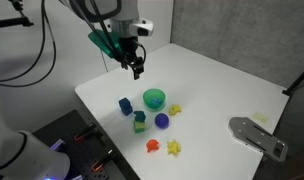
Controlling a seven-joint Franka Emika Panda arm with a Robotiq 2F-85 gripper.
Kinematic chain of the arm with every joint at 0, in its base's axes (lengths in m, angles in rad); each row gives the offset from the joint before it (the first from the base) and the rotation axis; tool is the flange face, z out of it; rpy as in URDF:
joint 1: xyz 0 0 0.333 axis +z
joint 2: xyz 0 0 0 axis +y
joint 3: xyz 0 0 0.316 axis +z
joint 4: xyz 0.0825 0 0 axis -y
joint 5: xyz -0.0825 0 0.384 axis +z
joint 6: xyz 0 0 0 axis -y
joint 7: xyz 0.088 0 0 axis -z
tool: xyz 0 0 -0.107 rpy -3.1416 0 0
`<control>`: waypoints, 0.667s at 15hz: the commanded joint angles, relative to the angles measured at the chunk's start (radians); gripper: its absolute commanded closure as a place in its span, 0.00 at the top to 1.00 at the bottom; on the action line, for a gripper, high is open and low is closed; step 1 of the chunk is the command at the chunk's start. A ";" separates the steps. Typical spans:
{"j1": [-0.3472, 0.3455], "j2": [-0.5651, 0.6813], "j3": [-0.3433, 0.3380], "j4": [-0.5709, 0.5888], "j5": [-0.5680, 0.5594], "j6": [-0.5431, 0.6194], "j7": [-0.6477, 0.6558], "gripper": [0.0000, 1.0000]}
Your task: Place the green toy animal on the light green block
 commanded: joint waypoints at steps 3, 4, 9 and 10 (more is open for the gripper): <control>-0.035 -0.198 -0.005 0.043 -0.070 -0.193 -0.016 1.00; -0.039 -0.225 -0.007 0.055 -0.078 -0.228 -0.017 1.00; -0.045 -0.292 -0.010 0.164 -0.064 -0.394 0.014 1.00; -0.045 -0.293 -0.009 0.182 -0.063 -0.409 0.020 1.00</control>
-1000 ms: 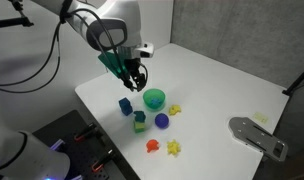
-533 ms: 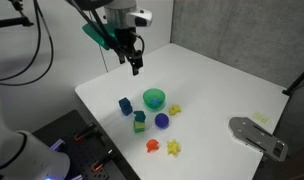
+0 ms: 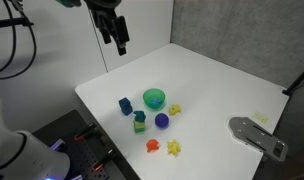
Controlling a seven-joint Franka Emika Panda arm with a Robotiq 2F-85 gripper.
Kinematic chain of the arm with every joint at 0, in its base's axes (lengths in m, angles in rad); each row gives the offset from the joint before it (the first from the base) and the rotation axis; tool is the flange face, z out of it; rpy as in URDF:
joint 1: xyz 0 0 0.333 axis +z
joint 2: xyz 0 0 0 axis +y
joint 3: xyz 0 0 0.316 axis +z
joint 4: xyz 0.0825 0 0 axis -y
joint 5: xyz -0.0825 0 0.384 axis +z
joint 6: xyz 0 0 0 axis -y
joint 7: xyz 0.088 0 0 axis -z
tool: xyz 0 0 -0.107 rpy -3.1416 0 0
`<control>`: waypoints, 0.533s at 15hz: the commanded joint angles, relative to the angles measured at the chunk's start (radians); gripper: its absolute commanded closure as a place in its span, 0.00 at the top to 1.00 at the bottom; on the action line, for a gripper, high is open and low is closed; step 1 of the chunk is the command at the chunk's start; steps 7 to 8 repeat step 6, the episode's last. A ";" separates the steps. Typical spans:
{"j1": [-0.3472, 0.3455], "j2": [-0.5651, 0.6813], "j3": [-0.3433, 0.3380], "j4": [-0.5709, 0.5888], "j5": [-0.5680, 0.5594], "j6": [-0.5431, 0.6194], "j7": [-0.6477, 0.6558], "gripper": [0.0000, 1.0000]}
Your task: Place the green toy animal on the light green block
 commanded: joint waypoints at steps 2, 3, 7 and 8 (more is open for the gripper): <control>0.000 -0.012 0.000 0.037 0.000 -0.036 0.005 1.00; 0.000 -0.015 0.000 0.045 0.000 -0.039 0.006 1.00; 0.000 -0.012 0.000 0.037 0.000 -0.039 0.005 1.00; 0.000 -0.012 0.000 0.037 0.000 -0.039 0.005 1.00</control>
